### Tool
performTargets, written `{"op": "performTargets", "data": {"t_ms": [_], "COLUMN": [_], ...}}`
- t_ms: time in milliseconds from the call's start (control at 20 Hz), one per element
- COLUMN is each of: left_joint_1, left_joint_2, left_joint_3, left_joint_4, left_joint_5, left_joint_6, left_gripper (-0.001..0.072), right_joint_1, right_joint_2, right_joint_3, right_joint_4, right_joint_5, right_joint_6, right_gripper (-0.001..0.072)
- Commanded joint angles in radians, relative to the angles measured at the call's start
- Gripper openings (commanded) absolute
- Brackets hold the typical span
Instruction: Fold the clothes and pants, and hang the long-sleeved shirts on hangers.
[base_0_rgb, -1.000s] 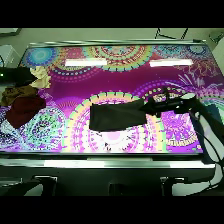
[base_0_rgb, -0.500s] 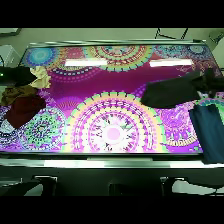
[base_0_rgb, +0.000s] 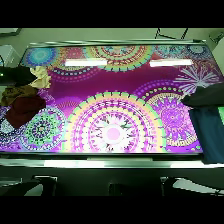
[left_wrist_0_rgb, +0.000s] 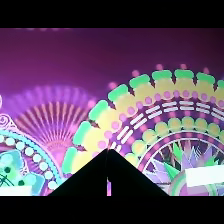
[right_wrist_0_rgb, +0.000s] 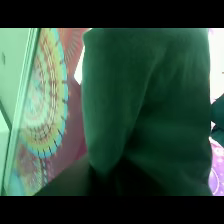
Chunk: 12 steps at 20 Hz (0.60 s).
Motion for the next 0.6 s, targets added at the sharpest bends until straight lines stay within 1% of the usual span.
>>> {"op": "performTargets", "data": {"t_ms": [0, 100, 150, 200, 250, 350, 400, 450, 550], "left_joint_1": [0.001, 0.001, 0.001, 0.001, 0.001, 0.001, 0.001, 0.001, 0.001], "left_joint_2": [0.0, 0.0, 0.0, 0.0, 0.0, 0.0, 0.0, 0.0, 0.0], "left_joint_3": [0.0, 0.0, 0.0, 0.0, 0.0, 0.0, 0.0, 0.0, 0.0], "left_joint_4": [0.0, 0.0, 0.0, 0.0, 0.0, 0.0, 0.0, 0.0, 0.0], "left_joint_5": [0.0, 0.0, 0.0, 0.0, 0.0, 0.0, 0.0, 0.0, 0.0], "left_joint_6": [0.0, 0.0, 0.0, 0.0, 0.0, 0.0, 0.0, 0.0, 0.0], "left_gripper": [0.0027, 0.0027, 0.0027, 0.0027, 0.0027, 0.0027, 0.0028, 0.0028, 0.0027], "right_joint_1": [-0.091, -0.148, -0.175, -0.193, -0.2, -0.197, -0.198, -0.198, -0.197], "right_joint_2": [0.02, 0.033, 0.037, 0.037, 0.037, 0.037, 0.037, 0.04, 0.047], "right_joint_3": [0.003, 0.003, 0.003, 0.003, 0.003, -0.009, -0.029, -0.06, -0.151], "right_joint_4": [-0.004, -0.012, -0.046, -0.102, -0.196, -0.432, -0.519, -0.571, -0.583], "right_joint_5": [0.041, 0.084, 0.114, 0.151, 0.21, 0.31, 0.342, 0.351, 0.334], "right_joint_6": [0.074, 0.103, 0.126, 0.135, 0.134, 0.132, 0.122, 0.113, 0.083], "right_gripper": [0.0047, 0.0047, 0.0047, 0.0047, 0.0047, 0.0048, 0.0048, 0.0048, 0.0048]}}
